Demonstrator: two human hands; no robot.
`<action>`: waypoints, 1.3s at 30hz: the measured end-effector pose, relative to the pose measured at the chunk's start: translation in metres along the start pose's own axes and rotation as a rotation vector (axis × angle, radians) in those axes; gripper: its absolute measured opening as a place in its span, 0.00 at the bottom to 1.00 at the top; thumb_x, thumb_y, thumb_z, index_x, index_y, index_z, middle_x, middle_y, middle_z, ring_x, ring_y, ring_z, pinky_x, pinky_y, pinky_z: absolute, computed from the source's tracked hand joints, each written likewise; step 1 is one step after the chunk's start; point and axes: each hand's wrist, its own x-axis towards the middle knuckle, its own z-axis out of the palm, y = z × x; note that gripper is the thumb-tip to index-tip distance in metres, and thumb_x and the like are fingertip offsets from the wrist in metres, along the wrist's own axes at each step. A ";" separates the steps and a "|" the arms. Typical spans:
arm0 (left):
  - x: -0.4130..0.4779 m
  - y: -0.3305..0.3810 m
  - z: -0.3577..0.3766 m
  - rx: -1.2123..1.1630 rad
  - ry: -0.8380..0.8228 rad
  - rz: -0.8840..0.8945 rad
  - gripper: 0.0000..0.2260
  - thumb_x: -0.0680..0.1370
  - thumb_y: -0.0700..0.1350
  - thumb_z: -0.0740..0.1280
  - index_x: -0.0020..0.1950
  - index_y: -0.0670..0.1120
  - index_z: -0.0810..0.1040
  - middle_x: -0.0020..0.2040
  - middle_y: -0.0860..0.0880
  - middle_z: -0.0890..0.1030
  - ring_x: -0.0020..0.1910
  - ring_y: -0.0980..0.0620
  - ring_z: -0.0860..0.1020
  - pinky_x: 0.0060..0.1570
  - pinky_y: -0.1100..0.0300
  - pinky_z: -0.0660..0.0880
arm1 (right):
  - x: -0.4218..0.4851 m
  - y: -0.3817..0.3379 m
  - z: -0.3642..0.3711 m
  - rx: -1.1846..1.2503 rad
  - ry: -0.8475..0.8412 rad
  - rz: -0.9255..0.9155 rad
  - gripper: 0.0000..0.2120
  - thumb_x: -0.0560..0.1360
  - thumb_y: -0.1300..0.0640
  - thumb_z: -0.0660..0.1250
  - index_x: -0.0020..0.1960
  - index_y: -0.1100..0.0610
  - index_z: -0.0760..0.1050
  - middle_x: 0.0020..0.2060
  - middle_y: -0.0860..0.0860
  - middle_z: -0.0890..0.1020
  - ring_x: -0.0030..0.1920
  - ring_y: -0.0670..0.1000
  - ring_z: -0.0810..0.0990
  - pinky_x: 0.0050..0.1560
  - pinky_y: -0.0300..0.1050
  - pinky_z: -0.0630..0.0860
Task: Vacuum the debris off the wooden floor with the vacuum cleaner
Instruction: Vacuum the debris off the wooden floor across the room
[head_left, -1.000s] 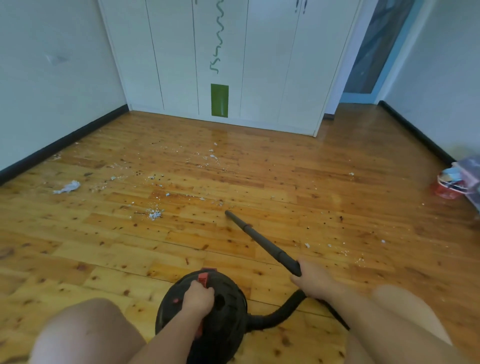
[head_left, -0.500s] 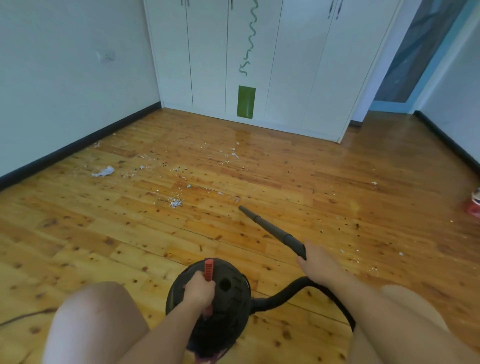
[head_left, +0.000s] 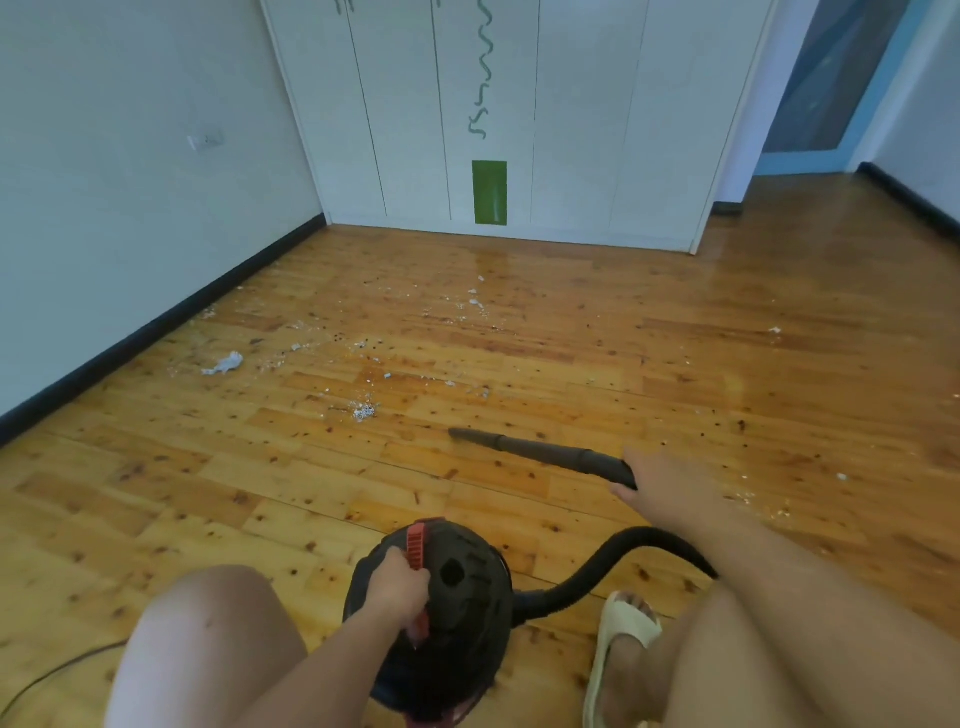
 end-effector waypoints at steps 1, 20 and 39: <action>0.000 0.001 0.001 -0.022 0.007 -0.011 0.08 0.81 0.40 0.62 0.61 0.44 0.71 0.48 0.44 0.82 0.45 0.47 0.82 0.40 0.55 0.79 | -0.001 0.002 0.000 0.019 0.001 0.007 0.10 0.83 0.41 0.62 0.53 0.46 0.69 0.40 0.43 0.75 0.38 0.43 0.76 0.37 0.39 0.74; 0.022 -0.002 0.019 -0.655 -0.092 -0.168 0.17 0.85 0.52 0.62 0.40 0.44 0.76 0.27 0.50 0.70 0.26 0.52 0.67 0.30 0.56 0.66 | -0.022 0.016 0.008 -0.014 0.034 0.143 0.13 0.82 0.38 0.63 0.56 0.46 0.71 0.38 0.42 0.76 0.36 0.43 0.76 0.33 0.38 0.71; 0.020 0.015 0.028 -0.551 0.033 -0.151 0.19 0.85 0.56 0.59 0.47 0.42 0.78 0.31 0.48 0.74 0.31 0.49 0.72 0.37 0.53 0.72 | -0.007 -0.012 0.008 0.036 -0.067 -0.096 0.12 0.81 0.38 0.64 0.57 0.45 0.71 0.41 0.43 0.77 0.38 0.43 0.77 0.38 0.39 0.77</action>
